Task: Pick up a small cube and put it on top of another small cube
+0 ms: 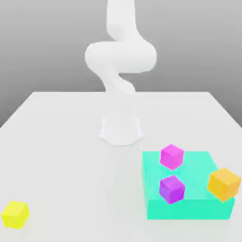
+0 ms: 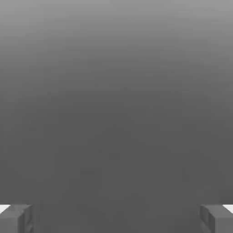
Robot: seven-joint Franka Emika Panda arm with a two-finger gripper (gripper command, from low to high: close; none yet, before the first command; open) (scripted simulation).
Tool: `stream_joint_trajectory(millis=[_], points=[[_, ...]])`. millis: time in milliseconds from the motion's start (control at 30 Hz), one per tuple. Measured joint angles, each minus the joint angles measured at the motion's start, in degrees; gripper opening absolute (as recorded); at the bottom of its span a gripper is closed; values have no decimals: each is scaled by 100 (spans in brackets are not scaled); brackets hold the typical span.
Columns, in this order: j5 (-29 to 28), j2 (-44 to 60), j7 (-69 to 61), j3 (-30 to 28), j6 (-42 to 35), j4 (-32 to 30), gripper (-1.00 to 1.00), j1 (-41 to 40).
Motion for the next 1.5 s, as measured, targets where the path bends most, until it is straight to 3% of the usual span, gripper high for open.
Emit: stream_joint_trajectory(millis=[333,600,767,967,1100,1133,1333,1500], points=[[-824,2135,2649,428,624,-80,0,-1511],[-1181,3784,4525,214,1136,-150,0,-2256],[-946,4756,5376,56,1519,-216,0,-2611],[-77,5842,5929,-22,2022,-292,0,-2964],[20,6672,6009,-40,2633,-148,0,-3004],[13,6829,6017,-51,2754,-118,-100,-2996],[7,6908,6023,-56,2826,-102,-100,-2993],[55,6112,5991,-6,2203,-273,-100,-3032]])
